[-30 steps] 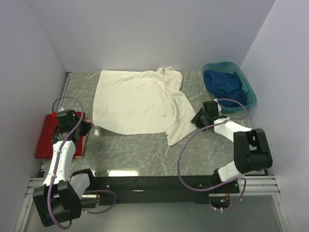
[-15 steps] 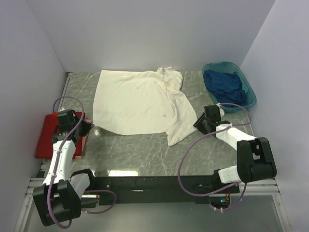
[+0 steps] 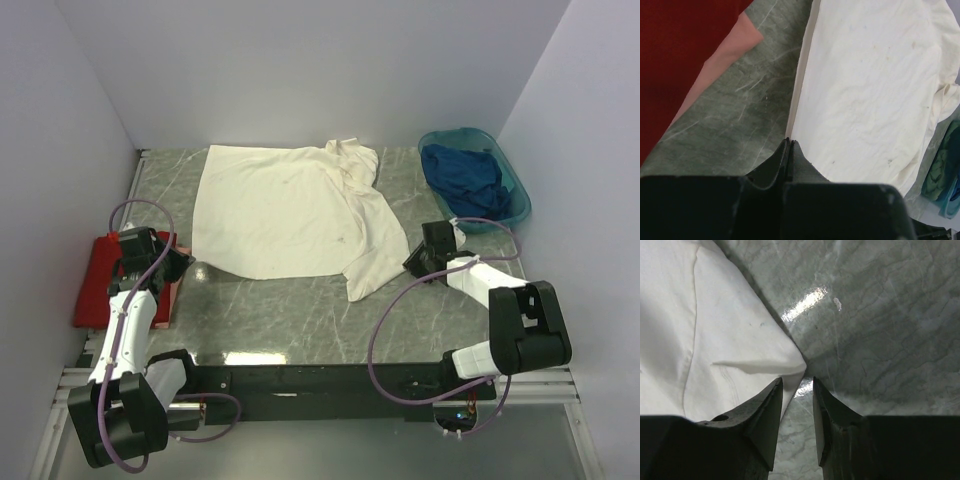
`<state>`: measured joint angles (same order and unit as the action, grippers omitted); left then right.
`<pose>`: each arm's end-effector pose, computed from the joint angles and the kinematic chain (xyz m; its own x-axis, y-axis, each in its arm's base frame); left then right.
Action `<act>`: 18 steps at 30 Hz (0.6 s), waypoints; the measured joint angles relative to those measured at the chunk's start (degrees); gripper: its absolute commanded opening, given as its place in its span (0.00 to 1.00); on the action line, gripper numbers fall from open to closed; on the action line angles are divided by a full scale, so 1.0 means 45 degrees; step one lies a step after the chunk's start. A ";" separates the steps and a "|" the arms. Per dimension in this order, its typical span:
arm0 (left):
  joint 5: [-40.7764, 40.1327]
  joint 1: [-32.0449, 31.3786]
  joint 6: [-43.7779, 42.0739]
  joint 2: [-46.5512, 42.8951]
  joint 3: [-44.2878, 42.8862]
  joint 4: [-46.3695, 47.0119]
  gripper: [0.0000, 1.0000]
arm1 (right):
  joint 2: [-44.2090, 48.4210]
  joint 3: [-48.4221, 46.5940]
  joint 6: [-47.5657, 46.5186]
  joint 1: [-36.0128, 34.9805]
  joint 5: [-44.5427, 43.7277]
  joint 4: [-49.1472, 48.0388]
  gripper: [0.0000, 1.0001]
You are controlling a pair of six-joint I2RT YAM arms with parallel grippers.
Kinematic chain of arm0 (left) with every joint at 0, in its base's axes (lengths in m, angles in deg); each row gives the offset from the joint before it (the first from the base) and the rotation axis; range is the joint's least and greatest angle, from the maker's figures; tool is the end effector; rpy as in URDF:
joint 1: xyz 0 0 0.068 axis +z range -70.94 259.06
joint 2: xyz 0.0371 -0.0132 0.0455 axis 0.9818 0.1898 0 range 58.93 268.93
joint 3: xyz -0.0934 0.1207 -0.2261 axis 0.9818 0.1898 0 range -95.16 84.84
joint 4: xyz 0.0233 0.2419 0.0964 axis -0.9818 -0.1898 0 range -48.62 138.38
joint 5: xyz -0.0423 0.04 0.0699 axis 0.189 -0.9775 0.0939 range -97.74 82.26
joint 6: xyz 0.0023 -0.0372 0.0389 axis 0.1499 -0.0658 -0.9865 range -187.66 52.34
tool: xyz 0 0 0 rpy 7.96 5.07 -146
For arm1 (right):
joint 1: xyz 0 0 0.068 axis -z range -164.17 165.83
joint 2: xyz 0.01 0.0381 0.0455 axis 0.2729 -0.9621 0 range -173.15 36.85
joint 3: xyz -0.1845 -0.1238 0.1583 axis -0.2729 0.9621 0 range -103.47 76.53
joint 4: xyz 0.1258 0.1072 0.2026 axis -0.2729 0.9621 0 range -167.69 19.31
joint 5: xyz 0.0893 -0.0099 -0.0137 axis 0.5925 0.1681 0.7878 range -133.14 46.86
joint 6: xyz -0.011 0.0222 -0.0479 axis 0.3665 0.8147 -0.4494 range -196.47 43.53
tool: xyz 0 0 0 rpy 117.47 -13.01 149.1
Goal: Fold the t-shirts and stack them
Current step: Flatten the tshirt out
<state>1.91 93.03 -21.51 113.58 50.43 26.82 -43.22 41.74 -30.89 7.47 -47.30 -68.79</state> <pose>0.1948 0.0423 0.2277 -0.3640 -0.8232 -0.4358 -0.5473 0.5676 -0.6151 0.2511 0.0344 0.1528 -0.6351 0.6266 -0.4517 0.5009 0.7792 0.3767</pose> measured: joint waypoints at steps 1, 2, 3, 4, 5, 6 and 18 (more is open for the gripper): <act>0.0005 0.0000 0.0000 0.0000 0.0000 0.0000 0.00 | -0.0024 -0.0005 0.0000 0.0000 0.0019 0.0019 0.38; 0.0000 0.0000 0.0000 0.0000 0.0000 0.0000 0.00 | -0.0029 -0.0010 0.0000 0.0000 0.0024 0.0034 0.38; 0.0005 -0.0005 0.0000 0.0000 0.0000 0.0000 0.00 | -0.0034 -0.0029 0.0005 0.0000 0.0024 0.0044 0.37; 0.0005 0.0000 0.0000 0.0000 0.0000 0.0000 0.01 | -0.0078 -0.0083 0.0005 0.0000 0.0029 0.0049 0.37; 0.0005 0.0000 0.0000 0.0000 0.0000 0.0000 0.00 | -0.0136 -0.0155 0.0005 0.0000 0.0034 0.0063 0.37; 0.0000 0.0000 0.0000 0.0000 0.0000 0.0005 0.00 | -0.0223 -0.0223 0.0005 0.0000 0.0049 0.0053 0.37; 0.0000 0.0000 0.0000 0.0000 0.0000 -0.0044 0.00 | -0.0855 -0.0573 -0.0073 0.0053 0.0126 -0.0092 0.00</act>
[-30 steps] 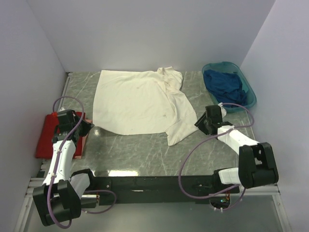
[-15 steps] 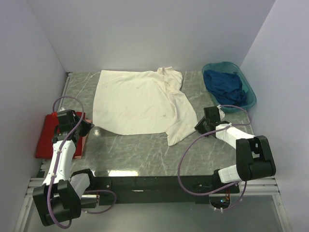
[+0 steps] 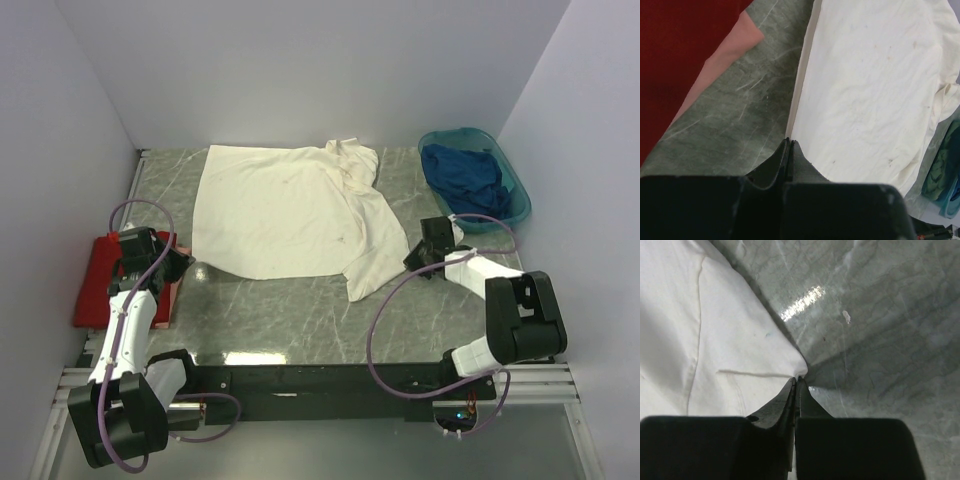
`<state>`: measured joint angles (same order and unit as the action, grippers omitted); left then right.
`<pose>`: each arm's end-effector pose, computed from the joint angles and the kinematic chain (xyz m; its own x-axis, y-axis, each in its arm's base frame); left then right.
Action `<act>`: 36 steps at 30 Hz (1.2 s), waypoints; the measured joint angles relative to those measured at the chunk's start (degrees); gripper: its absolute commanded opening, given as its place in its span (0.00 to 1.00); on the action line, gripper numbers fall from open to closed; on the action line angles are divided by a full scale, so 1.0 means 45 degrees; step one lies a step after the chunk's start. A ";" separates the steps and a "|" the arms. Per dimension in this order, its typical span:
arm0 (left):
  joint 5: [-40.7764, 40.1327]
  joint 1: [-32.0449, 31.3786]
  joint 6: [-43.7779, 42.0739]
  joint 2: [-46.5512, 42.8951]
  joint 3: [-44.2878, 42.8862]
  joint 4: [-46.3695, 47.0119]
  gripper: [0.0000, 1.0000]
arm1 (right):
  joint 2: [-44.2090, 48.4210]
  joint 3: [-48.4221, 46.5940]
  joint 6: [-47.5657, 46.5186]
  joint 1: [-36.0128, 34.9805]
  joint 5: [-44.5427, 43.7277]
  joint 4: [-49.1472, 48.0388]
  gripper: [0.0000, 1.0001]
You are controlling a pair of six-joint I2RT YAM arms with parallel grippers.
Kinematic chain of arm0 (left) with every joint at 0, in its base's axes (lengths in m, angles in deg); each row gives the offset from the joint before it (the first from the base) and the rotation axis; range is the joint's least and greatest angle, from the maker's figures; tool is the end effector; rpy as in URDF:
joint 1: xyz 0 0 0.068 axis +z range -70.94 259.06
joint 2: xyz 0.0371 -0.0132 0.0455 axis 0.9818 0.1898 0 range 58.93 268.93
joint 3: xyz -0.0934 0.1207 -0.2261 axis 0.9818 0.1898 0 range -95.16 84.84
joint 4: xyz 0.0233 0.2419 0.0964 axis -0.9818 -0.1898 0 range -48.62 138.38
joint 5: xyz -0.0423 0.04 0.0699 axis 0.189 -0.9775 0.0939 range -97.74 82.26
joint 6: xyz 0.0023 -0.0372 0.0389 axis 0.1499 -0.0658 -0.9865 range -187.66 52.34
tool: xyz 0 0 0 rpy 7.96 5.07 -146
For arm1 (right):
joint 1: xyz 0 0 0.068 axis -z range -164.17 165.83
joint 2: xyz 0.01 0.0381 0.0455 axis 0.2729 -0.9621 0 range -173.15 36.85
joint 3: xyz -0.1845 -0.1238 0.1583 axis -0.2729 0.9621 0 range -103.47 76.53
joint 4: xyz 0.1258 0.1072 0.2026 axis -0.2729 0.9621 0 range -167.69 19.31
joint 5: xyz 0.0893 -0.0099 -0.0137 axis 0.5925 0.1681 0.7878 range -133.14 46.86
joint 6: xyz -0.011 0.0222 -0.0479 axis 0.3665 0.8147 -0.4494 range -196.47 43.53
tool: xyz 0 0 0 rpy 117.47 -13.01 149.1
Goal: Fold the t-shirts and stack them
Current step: Flatten the tshirt out
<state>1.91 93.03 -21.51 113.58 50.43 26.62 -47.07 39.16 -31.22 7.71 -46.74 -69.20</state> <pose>0.1946 0.0422 0.2274 -0.3654 -0.8235 -0.4339 -0.5493 0.5671 -0.6137 0.2644 0.0356 0.1496 -0.6460 0.6237 -0.4400 0.5020 0.7814 0.3706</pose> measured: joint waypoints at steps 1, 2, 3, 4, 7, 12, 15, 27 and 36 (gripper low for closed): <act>0.0000 0.0000 0.0000 0.0000 0.0000 -0.0010 0.01 | 0.0117 0.0005 -0.0034 0.0019 0.0000 0.0112 0.00; -0.0005 0.0000 0.0000 0.0000 0.0000 -0.0015 0.00 | 0.0364 0.0034 -0.0053 0.0053 -0.0005 0.0311 0.00; -0.0010 0.0000 0.0005 -0.0005 0.0000 -0.0034 0.01 | 0.0801 0.0083 -0.0087 0.0102 -0.0015 0.0554 0.00; -0.0024 0.0000 0.0005 -0.0015 0.0000 -0.0053 0.00 | 0.1326 0.0194 -0.0107 0.0155 -0.0010 0.0724 0.00; -0.0189 0.0000 0.0010 -0.0049 0.0000 -0.0131 0.00 | 0.3536 0.0612 -0.0189 0.0330 -0.0010 0.1370 0.00; -0.0568 0.0000 0.0107 -0.0194 0.0000 -0.0461 0.00 | 0.7718 0.1817 -0.0151 0.0413 0.0175 0.2739 0.00; -0.0850 0.0000 0.0277 -0.0369 0.0000 -0.0763 0.00 | 0.9913 0.2603 0.0068 0.0437 0.0486 0.3857 0.00; -0.1739 0.0019 0.0729 -0.1860 0.0000 -0.1603 0.00 | 1.2050 0.3449 0.0189 0.0447 0.2113 0.5581 0.43; -0.1598 0.0024 0.0675 -0.1336 0.0000 -0.1603 0.00 | 0.4498 -0.1185 -0.1355 0.0447 0.2030 0.2429 0.43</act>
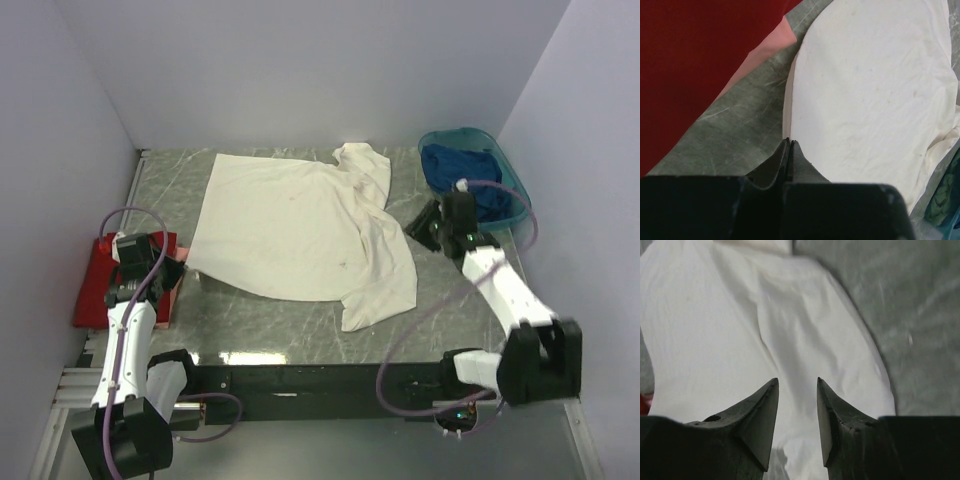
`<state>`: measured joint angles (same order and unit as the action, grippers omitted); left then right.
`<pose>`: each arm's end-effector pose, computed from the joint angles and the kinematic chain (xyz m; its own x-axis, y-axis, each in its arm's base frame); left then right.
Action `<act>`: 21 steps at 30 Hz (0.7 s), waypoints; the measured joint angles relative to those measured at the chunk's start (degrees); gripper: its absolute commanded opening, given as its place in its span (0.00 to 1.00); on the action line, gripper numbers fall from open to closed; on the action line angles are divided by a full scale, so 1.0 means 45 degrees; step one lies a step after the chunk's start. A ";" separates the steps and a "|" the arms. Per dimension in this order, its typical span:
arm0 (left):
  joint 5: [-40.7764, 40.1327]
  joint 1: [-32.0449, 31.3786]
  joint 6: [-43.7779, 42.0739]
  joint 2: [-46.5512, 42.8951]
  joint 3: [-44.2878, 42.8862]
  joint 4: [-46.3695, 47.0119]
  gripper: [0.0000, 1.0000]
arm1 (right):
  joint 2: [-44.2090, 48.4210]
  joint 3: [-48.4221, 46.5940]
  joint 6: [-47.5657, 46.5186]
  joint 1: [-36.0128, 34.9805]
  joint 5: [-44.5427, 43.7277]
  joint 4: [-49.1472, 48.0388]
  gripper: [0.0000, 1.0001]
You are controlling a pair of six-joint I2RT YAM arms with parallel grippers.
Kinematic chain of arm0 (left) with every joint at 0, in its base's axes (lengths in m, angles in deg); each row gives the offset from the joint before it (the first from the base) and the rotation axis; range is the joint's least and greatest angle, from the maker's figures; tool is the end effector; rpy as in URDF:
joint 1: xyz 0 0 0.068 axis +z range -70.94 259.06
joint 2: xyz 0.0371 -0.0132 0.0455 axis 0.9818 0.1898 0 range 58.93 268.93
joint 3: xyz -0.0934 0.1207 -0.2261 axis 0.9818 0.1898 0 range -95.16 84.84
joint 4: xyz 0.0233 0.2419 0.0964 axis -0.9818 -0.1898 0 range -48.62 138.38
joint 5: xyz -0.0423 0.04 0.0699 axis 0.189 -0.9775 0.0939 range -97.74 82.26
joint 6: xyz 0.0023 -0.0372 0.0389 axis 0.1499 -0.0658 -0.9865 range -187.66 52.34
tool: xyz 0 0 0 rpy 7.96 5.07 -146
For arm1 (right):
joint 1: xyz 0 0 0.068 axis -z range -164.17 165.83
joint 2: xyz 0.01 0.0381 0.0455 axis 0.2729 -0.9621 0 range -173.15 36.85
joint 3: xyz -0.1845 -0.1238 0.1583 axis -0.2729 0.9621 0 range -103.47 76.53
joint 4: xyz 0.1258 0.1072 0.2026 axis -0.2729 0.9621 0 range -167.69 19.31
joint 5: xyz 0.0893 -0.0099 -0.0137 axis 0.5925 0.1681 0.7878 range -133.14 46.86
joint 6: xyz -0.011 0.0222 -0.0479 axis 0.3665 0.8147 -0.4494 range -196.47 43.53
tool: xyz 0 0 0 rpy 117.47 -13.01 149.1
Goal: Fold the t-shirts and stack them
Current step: Flatten the tshirt out
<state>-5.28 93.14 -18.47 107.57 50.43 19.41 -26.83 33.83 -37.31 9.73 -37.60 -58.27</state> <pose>0.1728 0.0417 0.2346 -0.2730 -0.8481 -0.4541 -0.6415 0.5123 -0.5710 0.2347 0.0287 0.2474 -0.6127 0.5666 -0.5510 0.2683 0.8049 0.5294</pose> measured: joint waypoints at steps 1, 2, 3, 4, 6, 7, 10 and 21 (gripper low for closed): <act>0.0058 0.0000 -0.0015 0.0005 0.0000 0.0015 0.00 | -0.0831 -0.0670 -0.0238 0.0000 0.0015 -0.0287 0.42; 0.0087 0.0000 -0.0044 0.0034 0.0000 0.0024 0.00 | -0.1948 -0.1520 -0.0559 0.0000 0.0039 -0.0486 0.42; 0.0165 0.0000 -0.0068 0.0102 0.0000 0.0029 0.00 | -0.2992 -0.2429 -0.0879 0.0000 0.0087 -0.0573 0.42; 0.0214 0.0000 -0.0097 0.0180 -0.0005 0.0039 0.00 | -0.3978 -0.3240 -0.1234 -0.0005 0.0136 -0.0811 0.42; 0.0330 0.0019 -0.0160 0.0423 -0.0029 0.0058 0.00 | -0.5532 -0.4493 -0.1914 -0.0097 0.0228 -0.1059 0.43; 0.0427 0.0019 -0.0272 0.0573 -0.0073 0.0053 0.00 | -0.6188 -0.5051 -0.2229 -0.0155 0.0233 -0.0952 0.43; 0.0675 0.0034 -0.0520 0.0976 -0.0253 0.0092 0.00 | -0.7878 -0.6557 -0.3220 -0.0491 0.0248 -0.0811 0.43; 0.1171 0.0029 -0.1117 0.1491 -0.0578 0.0321 0.00 | -1.0690 -0.8952 -0.5090 -0.1588 -0.1520 0.0792 0.45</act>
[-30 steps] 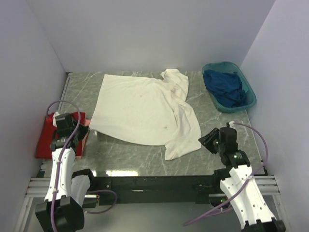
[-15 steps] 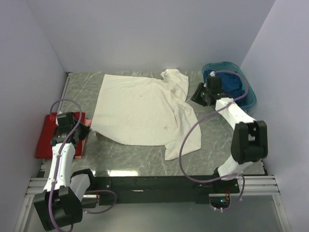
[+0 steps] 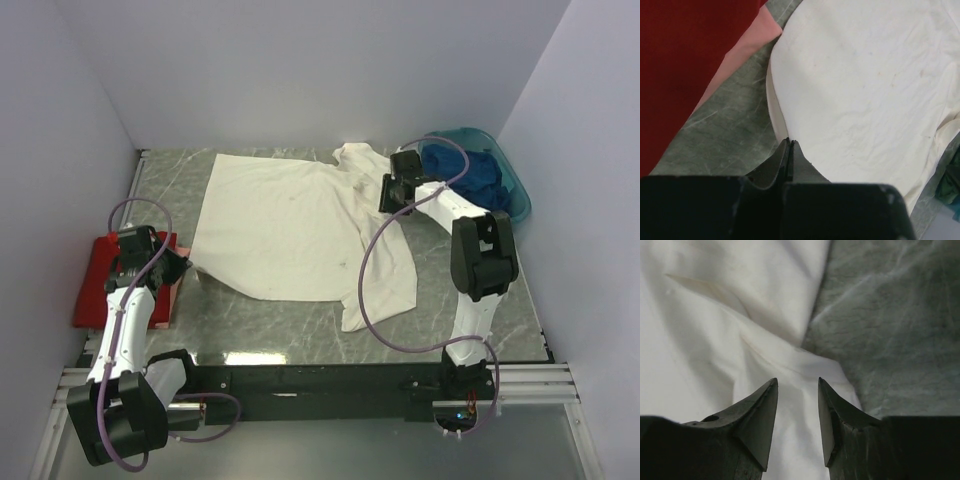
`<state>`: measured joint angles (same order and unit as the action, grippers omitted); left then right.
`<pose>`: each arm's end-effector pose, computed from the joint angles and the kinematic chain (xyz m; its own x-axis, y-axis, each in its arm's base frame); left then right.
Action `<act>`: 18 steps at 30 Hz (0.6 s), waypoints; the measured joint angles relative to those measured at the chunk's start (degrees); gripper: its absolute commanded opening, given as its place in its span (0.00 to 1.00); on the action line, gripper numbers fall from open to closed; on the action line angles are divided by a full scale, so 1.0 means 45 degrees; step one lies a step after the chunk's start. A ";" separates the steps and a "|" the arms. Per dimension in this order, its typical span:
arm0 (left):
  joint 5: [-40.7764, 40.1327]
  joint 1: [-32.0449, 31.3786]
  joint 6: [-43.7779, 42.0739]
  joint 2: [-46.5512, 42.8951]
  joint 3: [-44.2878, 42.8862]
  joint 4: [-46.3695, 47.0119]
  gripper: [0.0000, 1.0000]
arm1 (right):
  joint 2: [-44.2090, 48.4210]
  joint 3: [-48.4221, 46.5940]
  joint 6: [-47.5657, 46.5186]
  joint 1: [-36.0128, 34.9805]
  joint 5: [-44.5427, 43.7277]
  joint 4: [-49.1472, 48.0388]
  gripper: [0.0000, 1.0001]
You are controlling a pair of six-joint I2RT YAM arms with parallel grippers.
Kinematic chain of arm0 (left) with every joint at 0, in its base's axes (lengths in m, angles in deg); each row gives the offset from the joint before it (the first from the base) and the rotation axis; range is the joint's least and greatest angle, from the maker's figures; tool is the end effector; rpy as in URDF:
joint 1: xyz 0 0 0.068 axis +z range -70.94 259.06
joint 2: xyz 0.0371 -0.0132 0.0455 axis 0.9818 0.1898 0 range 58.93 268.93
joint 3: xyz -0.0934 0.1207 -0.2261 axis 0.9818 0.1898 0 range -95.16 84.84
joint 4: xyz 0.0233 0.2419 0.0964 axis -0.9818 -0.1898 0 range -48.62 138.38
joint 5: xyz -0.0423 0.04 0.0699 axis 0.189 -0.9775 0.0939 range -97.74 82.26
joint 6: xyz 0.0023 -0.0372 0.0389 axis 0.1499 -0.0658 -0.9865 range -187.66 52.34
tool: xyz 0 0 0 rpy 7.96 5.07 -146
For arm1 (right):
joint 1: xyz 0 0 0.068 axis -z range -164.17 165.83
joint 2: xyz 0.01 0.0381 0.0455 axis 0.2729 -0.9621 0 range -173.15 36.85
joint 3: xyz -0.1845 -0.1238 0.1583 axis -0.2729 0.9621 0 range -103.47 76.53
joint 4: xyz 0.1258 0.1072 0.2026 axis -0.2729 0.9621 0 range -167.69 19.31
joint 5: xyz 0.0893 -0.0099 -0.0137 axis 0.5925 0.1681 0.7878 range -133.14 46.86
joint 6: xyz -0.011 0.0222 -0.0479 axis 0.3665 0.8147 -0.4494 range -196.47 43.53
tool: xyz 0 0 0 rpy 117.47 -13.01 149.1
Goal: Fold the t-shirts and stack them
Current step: Flatten the tshirt out
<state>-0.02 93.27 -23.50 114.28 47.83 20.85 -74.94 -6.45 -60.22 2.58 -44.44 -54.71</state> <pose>0.1926 0.0438 0.2321 -0.3929 -0.8116 -0.4323 -0.5941 0.5829 -0.5543 0.4180 0.0978 0.2070 -0.7946 0.1002 -0.5988 0.0071 0.9877 0.1559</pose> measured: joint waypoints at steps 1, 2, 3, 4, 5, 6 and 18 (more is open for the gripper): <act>0.0010 0.0000 -0.0005 0.0000 0.0000 0.0015 0.00 | 0.0024 0.0141 0.0053 0.0068 -0.0146 0.0044 0.45; 0.0010 0.0000 -0.0005 0.0000 0.0000 0.0024 0.00 | 0.0058 0.0350 0.0121 0.0151 -0.0282 0.0029 0.45; 0.0015 0.0000 -0.0010 0.0005 0.0000 0.0029 0.00 | 0.0097 0.0578 0.0199 0.0223 -0.0413 0.0039 0.45; 0.0010 0.0000 -0.0010 0.0010 0.0000 0.0034 0.00 | 0.0102 0.0743 0.0257 0.0277 -0.0544 0.0053 0.45; 0.0010 0.0000 -0.0015 0.0010 0.0000 0.0039 0.00 | 0.0102 0.0923 0.0350 0.0350 -0.0656 0.0073 0.45; 0.0010 0.0000 -0.0015 0.0010 0.0000 0.0049 0.00 | 0.0102 0.1049 0.0432 0.0384 -0.0748 0.0087 0.45; 0.0010 0.0000 -0.0044 0.0010 0.0000 0.0053 0.00 | -0.0384 0.1010 0.1073 0.0792 -0.0733 0.0243 0.40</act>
<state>0.03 93.27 -23.70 114.33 47.83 21.10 -76.66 -1.91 -55.39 6.14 -47.74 -53.62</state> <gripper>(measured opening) 0.013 0.413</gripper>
